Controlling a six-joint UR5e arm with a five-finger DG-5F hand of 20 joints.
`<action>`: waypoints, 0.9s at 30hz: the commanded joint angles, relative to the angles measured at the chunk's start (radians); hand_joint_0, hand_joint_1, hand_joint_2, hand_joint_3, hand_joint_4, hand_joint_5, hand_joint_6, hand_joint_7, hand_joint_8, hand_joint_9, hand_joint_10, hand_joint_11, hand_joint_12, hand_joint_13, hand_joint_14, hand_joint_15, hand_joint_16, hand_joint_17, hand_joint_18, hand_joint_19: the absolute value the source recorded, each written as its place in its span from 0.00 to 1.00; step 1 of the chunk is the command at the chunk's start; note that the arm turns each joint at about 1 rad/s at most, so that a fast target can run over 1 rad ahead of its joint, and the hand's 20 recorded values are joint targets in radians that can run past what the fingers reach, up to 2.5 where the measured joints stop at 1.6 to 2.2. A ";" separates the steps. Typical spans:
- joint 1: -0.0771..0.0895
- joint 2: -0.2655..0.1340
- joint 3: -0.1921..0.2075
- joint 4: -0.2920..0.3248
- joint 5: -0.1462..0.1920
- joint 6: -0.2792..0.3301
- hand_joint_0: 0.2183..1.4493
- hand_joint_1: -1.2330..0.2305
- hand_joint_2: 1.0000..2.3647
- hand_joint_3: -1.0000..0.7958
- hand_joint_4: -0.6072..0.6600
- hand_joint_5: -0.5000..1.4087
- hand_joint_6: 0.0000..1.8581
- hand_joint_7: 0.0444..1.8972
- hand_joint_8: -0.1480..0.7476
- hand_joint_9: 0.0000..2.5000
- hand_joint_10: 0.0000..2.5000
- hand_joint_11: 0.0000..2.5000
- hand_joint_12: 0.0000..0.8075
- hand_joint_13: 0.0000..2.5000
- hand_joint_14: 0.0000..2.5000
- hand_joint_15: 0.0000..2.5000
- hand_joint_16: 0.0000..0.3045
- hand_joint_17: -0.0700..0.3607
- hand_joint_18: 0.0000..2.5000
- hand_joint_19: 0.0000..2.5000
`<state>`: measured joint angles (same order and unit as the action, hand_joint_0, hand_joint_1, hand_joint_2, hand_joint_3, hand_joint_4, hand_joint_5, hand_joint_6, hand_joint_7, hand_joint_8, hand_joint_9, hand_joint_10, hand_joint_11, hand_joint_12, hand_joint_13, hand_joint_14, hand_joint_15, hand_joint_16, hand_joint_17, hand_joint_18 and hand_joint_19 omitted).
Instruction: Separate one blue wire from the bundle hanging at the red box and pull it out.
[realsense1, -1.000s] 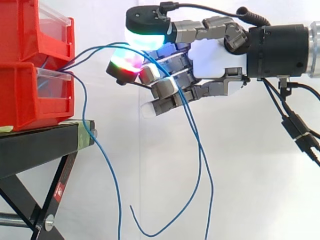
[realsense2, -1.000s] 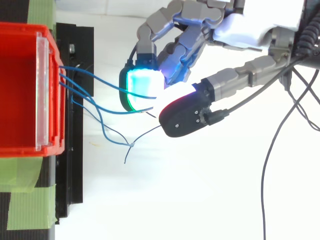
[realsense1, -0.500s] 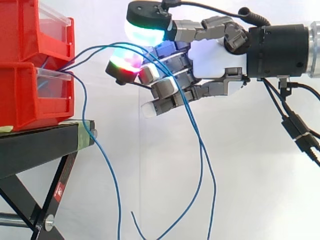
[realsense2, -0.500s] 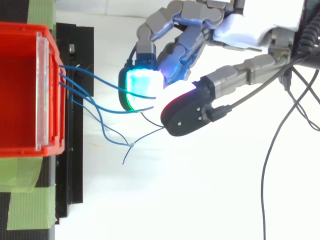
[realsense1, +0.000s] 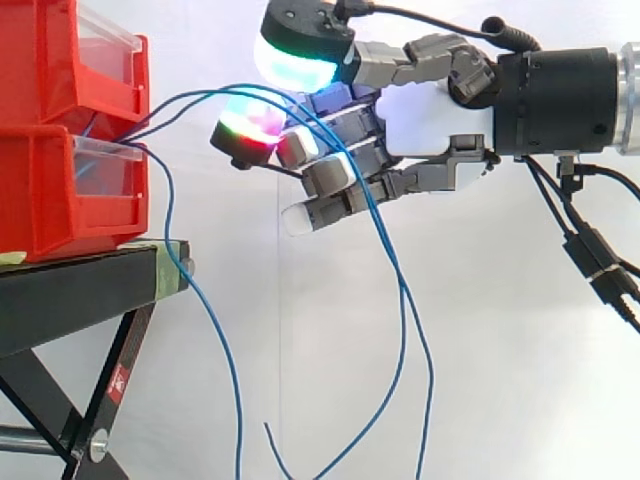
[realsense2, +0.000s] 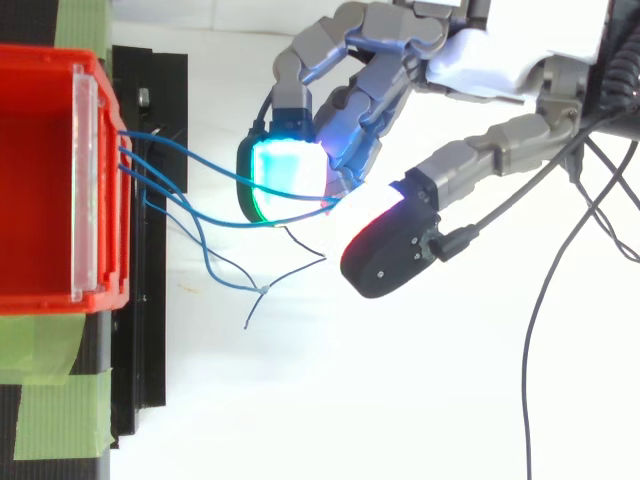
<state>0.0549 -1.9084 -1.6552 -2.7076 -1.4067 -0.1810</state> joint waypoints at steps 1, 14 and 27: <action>0.000 -0.001 0.000 0.000 0.000 0.000 0.29 0.20 0.01 0.35 0.66 0.14 0.47 0.47 0.56 0.37 0.01 0.45 0.56 0.47 0.01 0.45 0.19 0.47 0.28 0.20; 0.000 0.000 0.000 -0.001 0.000 0.000 0.32 0.31 0.01 0.41 0.63 0.16 0.48 0.46 0.56 0.43 0.01 0.47 0.55 0.49 0.01 0.46 0.18 0.45 0.29 0.21; 0.000 0.000 0.000 -0.003 0.002 0.000 0.35 0.27 0.02 0.54 0.60 0.16 0.49 0.47 0.56 0.44 0.01 0.47 0.57 0.50 0.01 0.46 0.18 0.46 0.31 0.20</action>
<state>0.0552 -1.9086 -1.6552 -2.7104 -1.4053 -0.1810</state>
